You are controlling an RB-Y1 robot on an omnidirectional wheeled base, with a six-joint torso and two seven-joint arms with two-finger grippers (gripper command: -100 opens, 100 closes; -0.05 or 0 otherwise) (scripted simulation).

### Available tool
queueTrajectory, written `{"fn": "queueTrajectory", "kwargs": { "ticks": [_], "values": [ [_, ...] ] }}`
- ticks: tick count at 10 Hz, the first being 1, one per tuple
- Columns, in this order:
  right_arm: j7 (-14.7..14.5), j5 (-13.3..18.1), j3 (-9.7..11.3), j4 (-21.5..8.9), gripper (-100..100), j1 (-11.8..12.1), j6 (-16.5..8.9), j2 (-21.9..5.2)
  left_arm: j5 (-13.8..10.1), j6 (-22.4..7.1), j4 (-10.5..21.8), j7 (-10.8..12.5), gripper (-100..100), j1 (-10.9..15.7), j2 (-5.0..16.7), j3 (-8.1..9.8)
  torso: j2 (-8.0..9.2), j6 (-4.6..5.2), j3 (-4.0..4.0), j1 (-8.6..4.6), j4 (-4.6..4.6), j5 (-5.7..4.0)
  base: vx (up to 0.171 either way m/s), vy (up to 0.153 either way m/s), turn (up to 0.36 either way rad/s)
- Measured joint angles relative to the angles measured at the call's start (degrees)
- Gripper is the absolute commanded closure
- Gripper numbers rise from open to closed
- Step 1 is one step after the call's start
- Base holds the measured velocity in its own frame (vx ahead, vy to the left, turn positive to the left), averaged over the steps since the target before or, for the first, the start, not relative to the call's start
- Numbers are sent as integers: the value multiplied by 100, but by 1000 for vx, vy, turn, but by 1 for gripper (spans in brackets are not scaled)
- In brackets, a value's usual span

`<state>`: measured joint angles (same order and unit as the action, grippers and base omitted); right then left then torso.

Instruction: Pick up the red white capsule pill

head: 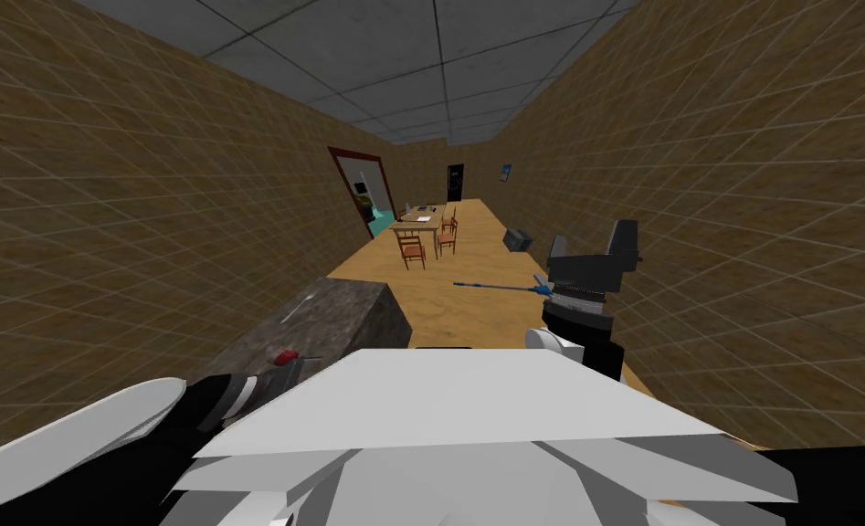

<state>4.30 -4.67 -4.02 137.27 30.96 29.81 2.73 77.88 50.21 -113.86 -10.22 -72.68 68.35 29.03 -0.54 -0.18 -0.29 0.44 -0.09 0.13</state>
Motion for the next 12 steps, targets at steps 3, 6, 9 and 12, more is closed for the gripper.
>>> {"fn": "queueTrajectory", "kwargs": {
  "ticks": [3,6,9,12],
  "values": [
    [0,0,0,0,0,0,0,0,439,107,274,-129,-100,-247,227,-50,-4,-1,-2,7,-1,1,42,88,-250],
    [0,0,0,0,0,0,0,0,800,180,444,-143,-100,-417,413,-111,-4,3,-2,-1,-1,-1,32,76,-211],
    [0,0,0,0,0,0,0,-1,1238,270,825,-204,-100,-474,695,-385,-10,3,-6,18,-2,5,35,104,-180],
    [0,0,-1,0,0,0,0,0,1474,371,1035,-414,-100,-750,699,-384,-4,-2,-2,8,-1,1,18,76,-124]
  ]
}}
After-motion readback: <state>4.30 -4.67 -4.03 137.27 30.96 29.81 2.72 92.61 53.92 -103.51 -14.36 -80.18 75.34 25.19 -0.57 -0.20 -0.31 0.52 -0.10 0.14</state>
